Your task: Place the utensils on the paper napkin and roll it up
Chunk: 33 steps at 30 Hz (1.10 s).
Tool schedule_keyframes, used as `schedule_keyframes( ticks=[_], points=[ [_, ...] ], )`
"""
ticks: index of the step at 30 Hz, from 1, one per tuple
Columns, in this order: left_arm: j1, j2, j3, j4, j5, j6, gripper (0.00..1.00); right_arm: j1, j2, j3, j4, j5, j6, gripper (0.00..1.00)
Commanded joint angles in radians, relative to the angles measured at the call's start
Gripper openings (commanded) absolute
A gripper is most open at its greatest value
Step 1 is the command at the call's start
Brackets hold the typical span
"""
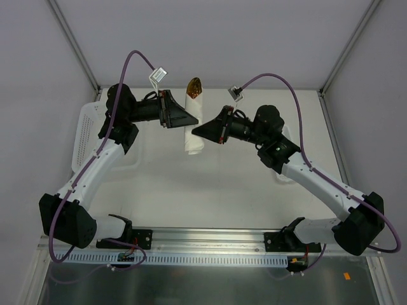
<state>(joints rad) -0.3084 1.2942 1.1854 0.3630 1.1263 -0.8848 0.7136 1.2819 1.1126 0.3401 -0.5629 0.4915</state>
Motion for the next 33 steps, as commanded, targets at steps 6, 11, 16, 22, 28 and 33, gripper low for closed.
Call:
schedule_keyframes(
  ticks=[6,11,16,22,28,33],
  points=[
    [-0.011,-0.035,-0.084,0.044,0.023,-0.034,0.53,0.003,-0.026,0.079,0.069,0.012,-0.037,0.00],
    [-0.011,-0.036,-0.075,0.044,0.015,-0.039,0.41,0.003,-0.021,0.073,0.068,0.009,-0.031,0.00],
    [-0.011,-0.039,-0.070,0.045,0.010,-0.039,0.17,0.003,-0.032,0.049,0.051,0.037,-0.039,0.00],
    [-0.008,-0.036,-0.067,0.024,-0.003,-0.034,0.00,0.001,-0.046,0.056,-0.029,0.087,-0.073,0.03],
    [0.011,-0.032,-0.023,-0.103,-0.003,0.059,0.00,-0.005,-0.052,0.056,-0.084,0.098,-0.096,0.43],
    [0.060,-0.038,0.011,-0.322,0.009,0.238,0.00,-0.048,-0.082,0.035,-0.118,0.093,-0.103,0.65]
  ],
)
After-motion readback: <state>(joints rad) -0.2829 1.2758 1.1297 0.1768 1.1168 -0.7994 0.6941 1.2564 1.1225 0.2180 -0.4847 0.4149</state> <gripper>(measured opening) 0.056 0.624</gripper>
